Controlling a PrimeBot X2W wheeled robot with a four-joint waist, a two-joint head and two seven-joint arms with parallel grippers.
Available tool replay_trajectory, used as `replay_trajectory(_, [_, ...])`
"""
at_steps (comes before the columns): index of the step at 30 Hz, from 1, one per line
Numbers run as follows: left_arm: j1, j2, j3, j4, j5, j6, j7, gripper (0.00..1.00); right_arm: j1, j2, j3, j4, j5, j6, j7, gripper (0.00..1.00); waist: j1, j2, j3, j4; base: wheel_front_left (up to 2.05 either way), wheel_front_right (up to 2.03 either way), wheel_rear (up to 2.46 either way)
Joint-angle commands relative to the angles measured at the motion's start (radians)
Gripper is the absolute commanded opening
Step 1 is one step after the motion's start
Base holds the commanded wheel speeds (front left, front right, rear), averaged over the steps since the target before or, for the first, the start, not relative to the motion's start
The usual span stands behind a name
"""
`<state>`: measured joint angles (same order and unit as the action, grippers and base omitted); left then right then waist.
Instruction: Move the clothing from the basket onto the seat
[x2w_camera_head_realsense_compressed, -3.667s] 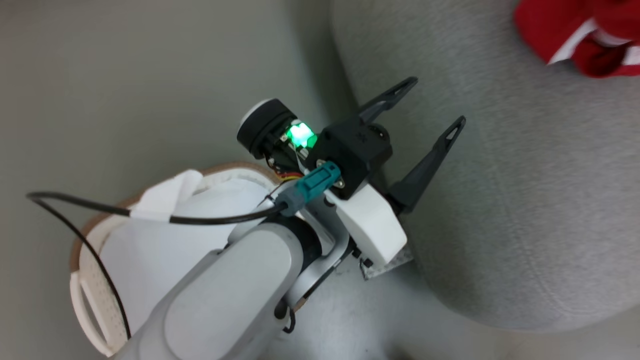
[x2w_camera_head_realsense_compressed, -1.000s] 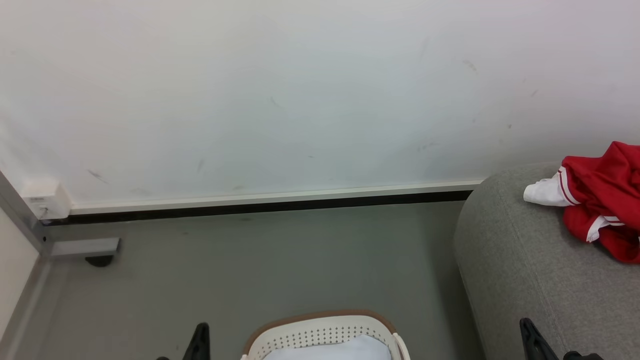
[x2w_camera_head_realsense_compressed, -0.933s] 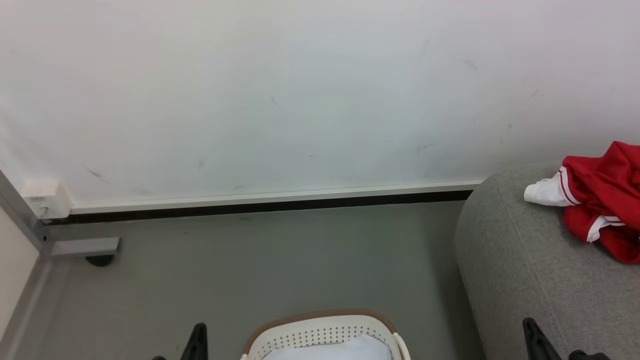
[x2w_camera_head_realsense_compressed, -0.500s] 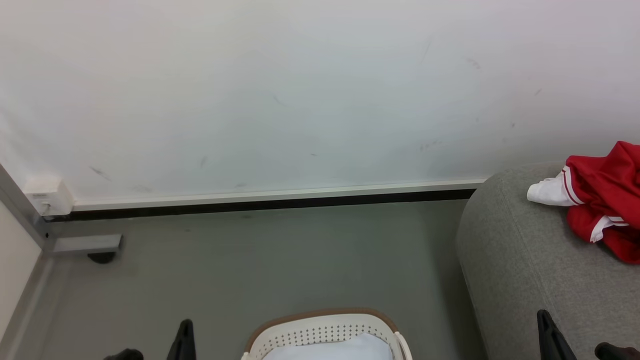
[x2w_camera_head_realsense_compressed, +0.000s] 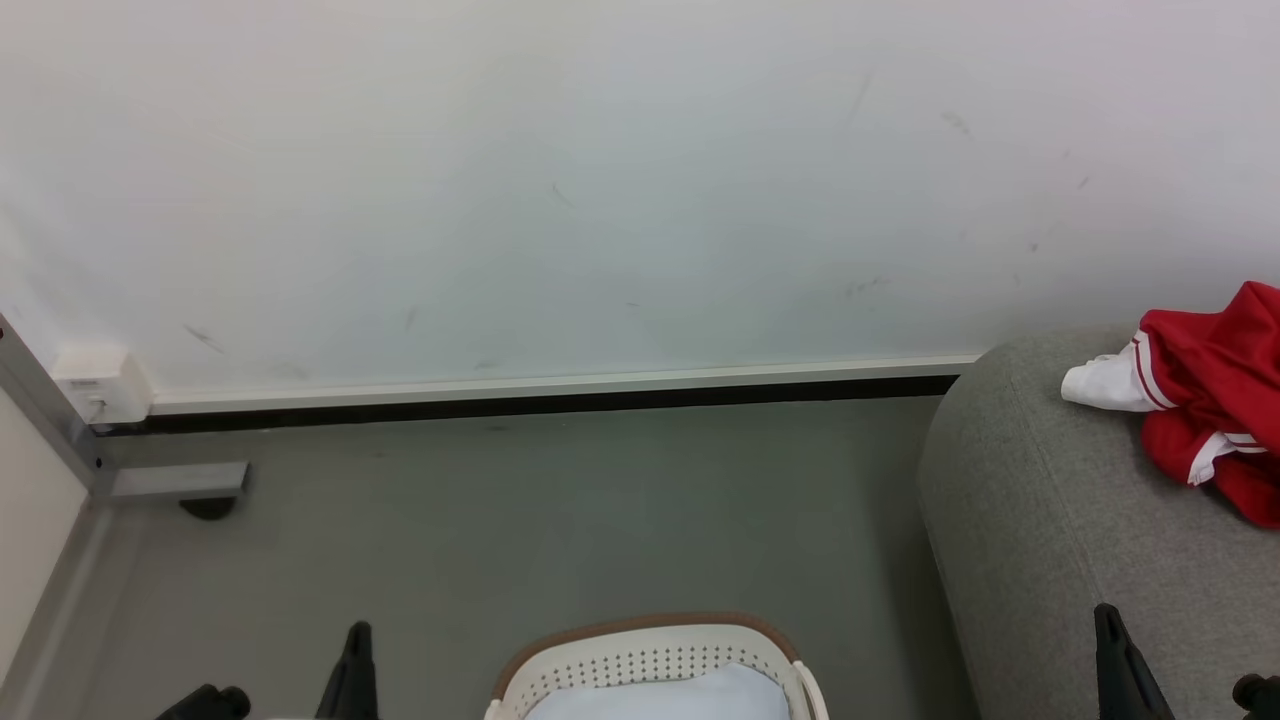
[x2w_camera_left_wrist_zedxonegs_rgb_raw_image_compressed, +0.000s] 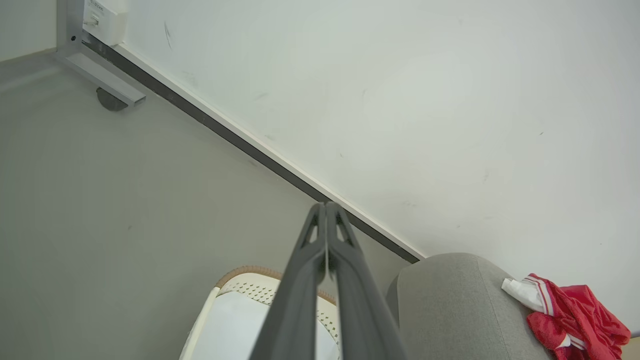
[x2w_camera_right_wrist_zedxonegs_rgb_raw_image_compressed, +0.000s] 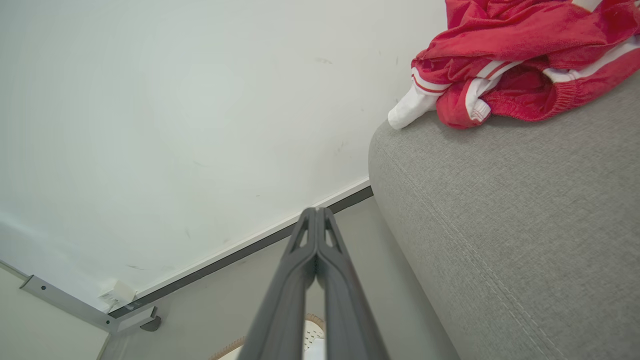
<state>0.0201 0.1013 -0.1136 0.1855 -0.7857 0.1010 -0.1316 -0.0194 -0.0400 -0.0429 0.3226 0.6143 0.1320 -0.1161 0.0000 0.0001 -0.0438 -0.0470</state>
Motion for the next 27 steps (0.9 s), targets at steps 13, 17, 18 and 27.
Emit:
replay_trajectory(13, [-0.045,-0.006,0.047,-0.02,-0.176,-0.033,0.048,0.0,-0.047,-0.011,-0.018,-0.027,0.206,-0.001,0.046,0.0,0.0,-0.0001,0.006,0.006,0.0,0.0,0.0])
replay_trajectory(17, [-0.052,-0.008,0.06,-0.021,-0.224,-0.042,0.061,0.0,-0.053,-0.012,-0.021,-0.029,0.261,-0.001,0.058,0.0,0.0,-0.0001,0.007,0.008,0.0,0.0,0.0])
replay_trajectory(18, [-0.053,-0.009,0.063,-0.021,-0.234,-0.043,0.064,0.0,-0.054,-0.013,-0.022,-0.03,0.274,-0.001,0.061,0.0,0.0,-0.0001,0.008,0.009,0.0,0.0,0.0])
replay_trajectory(27, [-0.065,-0.013,0.087,-0.023,-0.329,-0.061,0.09,0.0,-0.064,-0.015,-0.028,-0.035,0.389,-0.001,0.087,0.0,0.0,-0.0001,0.012,0.013,0.0,0.0,0.0])
